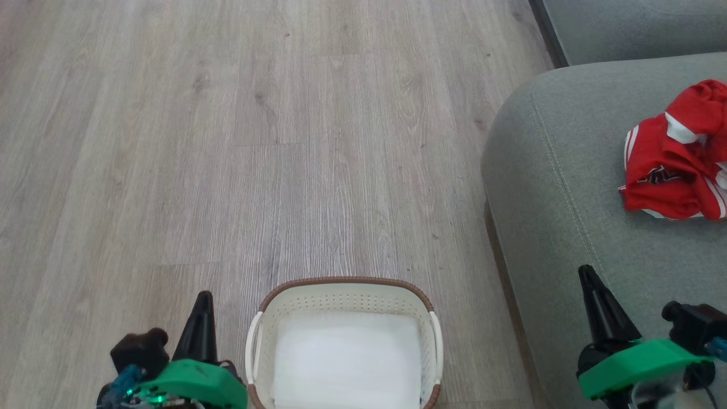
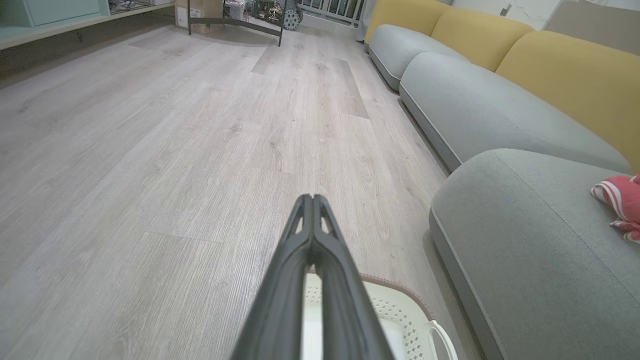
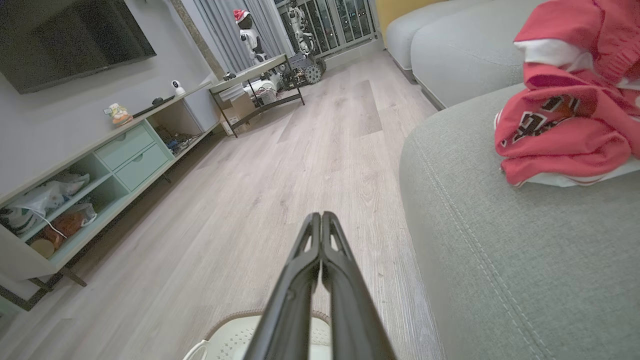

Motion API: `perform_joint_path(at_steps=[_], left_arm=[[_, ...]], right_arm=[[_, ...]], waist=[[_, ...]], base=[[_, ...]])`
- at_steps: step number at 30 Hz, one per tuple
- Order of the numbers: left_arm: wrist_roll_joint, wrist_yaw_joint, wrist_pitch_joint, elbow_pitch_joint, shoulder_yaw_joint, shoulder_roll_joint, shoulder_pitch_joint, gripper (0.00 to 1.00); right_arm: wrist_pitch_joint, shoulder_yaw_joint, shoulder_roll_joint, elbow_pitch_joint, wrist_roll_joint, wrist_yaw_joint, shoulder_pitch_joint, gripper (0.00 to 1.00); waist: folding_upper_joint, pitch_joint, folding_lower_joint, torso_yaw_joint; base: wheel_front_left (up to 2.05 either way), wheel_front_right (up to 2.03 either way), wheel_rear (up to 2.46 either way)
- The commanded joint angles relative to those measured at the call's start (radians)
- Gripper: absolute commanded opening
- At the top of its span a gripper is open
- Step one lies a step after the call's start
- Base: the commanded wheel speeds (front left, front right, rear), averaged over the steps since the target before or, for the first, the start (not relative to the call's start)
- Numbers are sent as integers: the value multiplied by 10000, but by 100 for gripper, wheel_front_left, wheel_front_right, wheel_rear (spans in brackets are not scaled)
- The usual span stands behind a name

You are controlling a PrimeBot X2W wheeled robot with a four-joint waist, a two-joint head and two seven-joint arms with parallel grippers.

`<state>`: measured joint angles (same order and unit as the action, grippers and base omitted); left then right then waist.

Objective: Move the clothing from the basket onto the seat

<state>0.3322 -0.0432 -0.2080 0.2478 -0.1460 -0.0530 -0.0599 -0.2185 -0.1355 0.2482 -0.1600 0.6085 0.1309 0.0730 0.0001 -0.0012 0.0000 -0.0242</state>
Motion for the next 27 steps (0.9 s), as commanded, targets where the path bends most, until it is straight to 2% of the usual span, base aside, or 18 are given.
perform_joint_path(at_steps=[1,27], left_arm=[[260,53,46,-305,216,-8,524,0],[3237,453,784,-240,765,-13,796,0]], right_arm=[[72,153,23,272,229,1,-442,0],[771,621,-389,10,2617,1,-760,0]], waist=[[-1,1,0,3],[-1,11,0,60]], base=[[0,0,0],[0,0,0]])
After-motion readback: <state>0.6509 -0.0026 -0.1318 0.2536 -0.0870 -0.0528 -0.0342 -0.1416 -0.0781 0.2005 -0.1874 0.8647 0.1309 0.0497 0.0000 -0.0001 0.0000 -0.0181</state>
